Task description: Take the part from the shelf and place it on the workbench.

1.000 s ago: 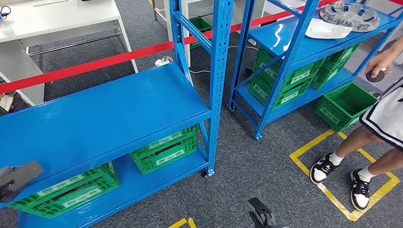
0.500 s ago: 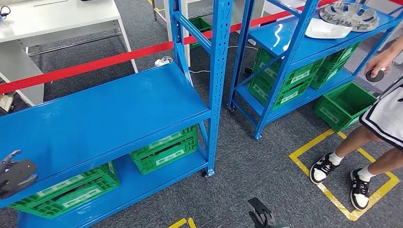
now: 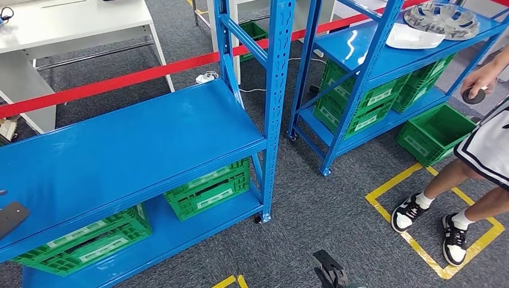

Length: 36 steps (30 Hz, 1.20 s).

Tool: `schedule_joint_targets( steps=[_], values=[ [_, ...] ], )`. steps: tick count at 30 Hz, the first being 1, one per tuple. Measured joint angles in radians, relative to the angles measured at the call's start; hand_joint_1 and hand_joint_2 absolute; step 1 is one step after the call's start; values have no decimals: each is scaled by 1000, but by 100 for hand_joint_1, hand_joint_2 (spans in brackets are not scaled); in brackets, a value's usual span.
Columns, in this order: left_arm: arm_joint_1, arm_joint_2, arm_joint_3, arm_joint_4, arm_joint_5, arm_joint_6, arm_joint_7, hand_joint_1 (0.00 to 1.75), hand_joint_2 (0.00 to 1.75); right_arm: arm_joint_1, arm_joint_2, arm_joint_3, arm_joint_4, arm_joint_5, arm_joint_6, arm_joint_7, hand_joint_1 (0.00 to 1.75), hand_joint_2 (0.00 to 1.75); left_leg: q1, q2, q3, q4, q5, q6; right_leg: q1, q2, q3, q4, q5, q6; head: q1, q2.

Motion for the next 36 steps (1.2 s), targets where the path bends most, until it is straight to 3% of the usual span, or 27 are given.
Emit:
schedule_joint_targets(
  steps=[8, 14, 18, 36],
  values=[
    [-9, 1, 0, 0, -3, -17, 3, 0, 0, 0, 0, -2, 0, 0, 0, -4, 0, 0, 0, 0, 0, 0, 0, 0, 0, 0, 0, 0, 0, 0, 0, 0],
    [-26, 1, -18, 3, -62, -40, 95, 0, 0, 0, 0, -7, 0, 0, 0, -6, 0, 0, 0, 0, 0, 0, 0, 0, 0, 0, 0, 0, 0, 0, 0, 0],
    [-29, 3, -45, 9, -89, -62, 156, 0, 175, 0, 0, -7, 0, 3, 0, -6, 0, 0, 0, 0, 0, 0, 0, 0, 0, 0, 0, 0, 0, 0, 0, 0],
    [-29, 26, -66, 18, -89, -90, 208, 0, 175, 0, 0, -12, 0, 9, 0, 6, 0, 0, 0, 0, 0, 0, 0, 0, 0, 0, 0, 0, 0, 0, 0, 0]
  ],
)
